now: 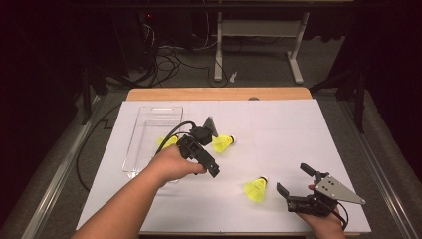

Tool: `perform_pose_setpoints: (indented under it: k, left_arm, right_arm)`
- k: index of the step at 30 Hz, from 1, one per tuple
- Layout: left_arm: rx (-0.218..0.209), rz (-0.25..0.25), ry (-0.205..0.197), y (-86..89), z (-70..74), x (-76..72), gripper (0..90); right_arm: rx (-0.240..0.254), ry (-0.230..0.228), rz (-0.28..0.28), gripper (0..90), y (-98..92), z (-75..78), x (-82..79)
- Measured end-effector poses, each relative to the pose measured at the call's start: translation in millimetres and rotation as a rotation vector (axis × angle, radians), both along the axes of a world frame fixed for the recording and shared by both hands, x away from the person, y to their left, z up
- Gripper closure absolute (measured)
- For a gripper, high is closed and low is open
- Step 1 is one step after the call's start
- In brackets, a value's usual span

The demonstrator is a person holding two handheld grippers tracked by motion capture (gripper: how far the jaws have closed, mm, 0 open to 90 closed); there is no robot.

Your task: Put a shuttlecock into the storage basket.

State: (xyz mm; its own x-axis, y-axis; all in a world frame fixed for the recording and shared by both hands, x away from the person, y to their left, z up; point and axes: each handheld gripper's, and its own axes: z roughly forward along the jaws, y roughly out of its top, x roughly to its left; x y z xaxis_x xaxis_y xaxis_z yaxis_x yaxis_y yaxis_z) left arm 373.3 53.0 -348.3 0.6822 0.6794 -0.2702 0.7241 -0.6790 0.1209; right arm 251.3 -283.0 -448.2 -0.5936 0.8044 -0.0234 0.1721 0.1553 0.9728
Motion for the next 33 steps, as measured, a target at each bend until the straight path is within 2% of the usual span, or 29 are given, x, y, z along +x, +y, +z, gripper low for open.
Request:
perform_pose_setpoints:
  k: [7, 12, 14, 24, 27, 31, 33]
  left_arm:
    - [-0.008, 0.007, -0.003, -8.9, -2.1, 9.5, 2.9]
    - [-0.005, 0.006, -0.002, -16.3, -8.9, 16.0, 3.5]
    - [0.003, 0.011, -0.002, -17.5, -12.6, 19.5, 3.5]
    - [-0.013, 0.045, 0.004, -17.6, -26.3, 38.8, 6.5]
    - [0.001, 0.043, -0.005, -21.1, -25.0, 43.5, 7.2]
    - [-0.014, 0.061, -0.02, -25.1, -20.7, 50.5, 7.9]
    - [-0.002, 0.056, -0.033, -27.9, -20.9, 54.2, 9.2]
  right_arm:
    - [0.004, -0.001, 0.001, 1.2, -0.3, 0.6, 0.8]
    - [0.006, -0.003, 0.003, 1.2, -0.4, 0.8, 0.2]
    - [0.01, -0.002, 0.002, 1.2, -0.3, 0.9, 0.1]
    - [0.009, 0.001, 0.009, 1.3, 0.5, 0.6, 0.6]
    - [0.01, 0.001, 0.009, 1.3, 0.0, 0.6, 0.7]
    - [0.009, 0.0, 0.01, 1.3, -0.1, 0.6, 1.1]
    - [0.009, 0.0, 0.011, 1.3, 0.1, 0.7, 0.9]
